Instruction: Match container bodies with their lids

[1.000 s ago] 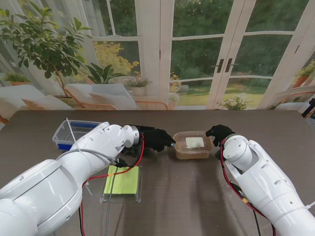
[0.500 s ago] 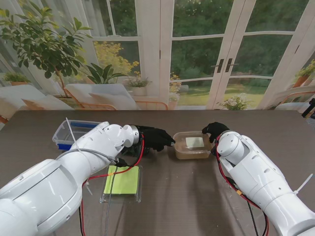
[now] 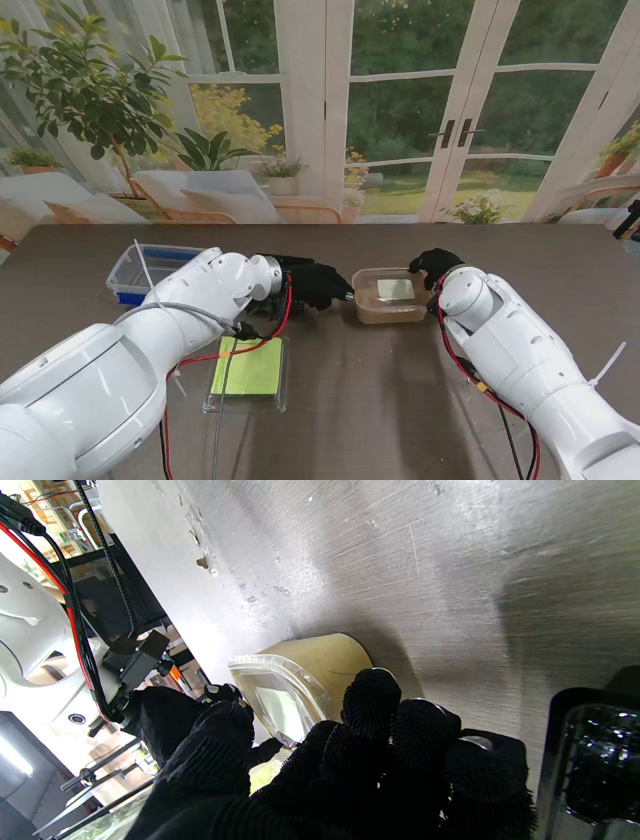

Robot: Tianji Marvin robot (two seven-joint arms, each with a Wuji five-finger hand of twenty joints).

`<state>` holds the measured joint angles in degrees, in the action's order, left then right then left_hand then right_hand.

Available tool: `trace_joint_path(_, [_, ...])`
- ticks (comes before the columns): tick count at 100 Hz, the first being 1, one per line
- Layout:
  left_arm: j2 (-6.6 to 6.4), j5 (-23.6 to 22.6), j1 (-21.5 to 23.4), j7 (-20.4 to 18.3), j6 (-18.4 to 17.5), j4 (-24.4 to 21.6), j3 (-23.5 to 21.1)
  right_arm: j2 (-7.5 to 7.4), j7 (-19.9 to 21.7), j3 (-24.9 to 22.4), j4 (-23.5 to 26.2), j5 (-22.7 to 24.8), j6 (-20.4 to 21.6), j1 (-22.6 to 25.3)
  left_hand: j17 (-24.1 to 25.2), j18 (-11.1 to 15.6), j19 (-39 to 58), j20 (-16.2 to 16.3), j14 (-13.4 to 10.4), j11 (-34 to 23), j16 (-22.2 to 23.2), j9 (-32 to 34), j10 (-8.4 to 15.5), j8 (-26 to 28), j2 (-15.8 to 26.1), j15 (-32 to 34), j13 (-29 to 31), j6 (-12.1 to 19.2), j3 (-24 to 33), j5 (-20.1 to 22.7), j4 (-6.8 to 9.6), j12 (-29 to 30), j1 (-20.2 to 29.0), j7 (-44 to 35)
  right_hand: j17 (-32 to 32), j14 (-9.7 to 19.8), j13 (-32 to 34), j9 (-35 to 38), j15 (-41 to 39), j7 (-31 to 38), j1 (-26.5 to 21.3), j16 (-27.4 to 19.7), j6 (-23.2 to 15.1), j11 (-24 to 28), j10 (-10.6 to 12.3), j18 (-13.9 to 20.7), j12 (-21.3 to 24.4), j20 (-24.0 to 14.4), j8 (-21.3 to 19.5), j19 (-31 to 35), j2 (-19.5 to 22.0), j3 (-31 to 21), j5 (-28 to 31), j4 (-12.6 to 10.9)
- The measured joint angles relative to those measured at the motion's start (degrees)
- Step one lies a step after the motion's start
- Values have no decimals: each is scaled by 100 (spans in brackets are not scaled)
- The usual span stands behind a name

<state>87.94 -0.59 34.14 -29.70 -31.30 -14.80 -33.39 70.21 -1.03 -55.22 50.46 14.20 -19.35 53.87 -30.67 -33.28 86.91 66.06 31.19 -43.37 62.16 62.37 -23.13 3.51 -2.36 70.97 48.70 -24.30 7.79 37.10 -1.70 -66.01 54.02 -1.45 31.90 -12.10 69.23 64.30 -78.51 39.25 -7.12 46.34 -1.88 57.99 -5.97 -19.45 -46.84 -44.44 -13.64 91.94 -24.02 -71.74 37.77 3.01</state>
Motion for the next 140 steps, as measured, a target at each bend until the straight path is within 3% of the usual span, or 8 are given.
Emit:
trace_joint_path(37, [-21, -67, -7, 0, 72, -5, 63, 3, -11, -141, 53, -83, 64, 83, 0, 0, 0, 0, 0, 0, 0, 0, 0, 64, 0, 0, 0, -94, 0, 30, 0, 0, -4, -61, 0, -4, -2, -66, 1, -88, 0, -6, 19, 27, -46, 0, 70, 0, -7, -31, 0, 0, -6, 0])
trace_joint_path(49, [-35, -93, 6, 49, 70, -5, 64, -30, -36, -280, 338, -57, 51, 275, 0, 0, 0, 0, 0, 0, 0, 0, 0, 73, 0, 0, 0, -95, 0, 29, 0, 0, -4, -61, 0, -6, -2, -97, 2, -389, 0, -6, 178, -350, -136, 0, 79, 0, 77, -31, 0, 0, -71, 0])
trace_joint_path(86, [-76, -169, 14, 324, -44, -2, 46, -168, 29, -644, 1359, 125, 21, 816, 1, 0, 0, 0, 0, 0, 0, 0, 0, 80, 0, 0, -1, -95, 0, 30, 0, 0, -5, -61, 0, -42, -2, -97, 9, -464, 0, -9, 185, -352, -136, 0, 93, 0, 112, -36, -7, 0, -58, 0])
trace_joint_path(97, [-144, -146, 32, 407, -43, -122, 129, -234, 108, -773, 1751, 165, 10, 1034, 1, 0, 0, 0, 0, 0, 0, 0, 0, 80, 0, 0, -1, -95, 0, 30, 0, 0, -7, -61, 0, -43, -2, -97, 11, -244, 0, -9, 302, -352, -136, 0, 94, 0, 113, -36, -10, 0, 361, 0])
trace_joint_path(107, [-258, -64, 79, 438, 22, -365, 216, -269, 129, -852, 2009, 152, 10, 1227, 2, 0, 0, 0, 0, 0, 0, 0, 0, 80, 0, 0, -1, -95, 0, 30, 0, 0, -10, -61, 0, -43, -2, -88, 31, 344, -4, -10, 375, -353, -136, 0, 96, 0, -148, -37, -80, 0, 743, 0])
trace_joint_path(121, [-287, -27, 105, 456, 45, -391, 217, -314, 257, -860, 2151, 160, 24, 1395, 2, 0, 0, -1, 0, 0, 0, 0, 0, 80, 0, 0, -1, -95, 0, 30, 0, 0, -13, -61, 0, -43, -2, 32, 56, 779, -77, -11, 378, -358, -136, 0, 132, 0, -246, -44, -82, -59, 1219, 0])
trace_joint_path(127, [-302, -25, 119, 473, 49, -413, 222, -332, 300, -851, 2173, 164, 30, 1442, 3, 0, 0, -1, 0, 0, 0, 0, 0, 81, 0, 0, -1, -95, 0, 30, 0, 0, -13, -61, 0, -43, -2, -20, 57, 923, -147, -11, 378, -359, -136, 0, 135, 0, 76, -46, -207, -116, 1375, 56])
trace_joint_path(140, [-364, -6, 158, 517, 96, -527, 275, -369, 398, -832, 2233, 170, 57, 1532, 4, 0, 0, -1, 0, 0, 0, 0, 0, 82, 0, 0, -1, -95, 0, 30, 0, 0, -13, -61, -1, -44, -2, -20, 59, 1002, -219, -12, 375, -359, -136, 0, 138, 0, 281, -46, -364, -131, 1560, 164])
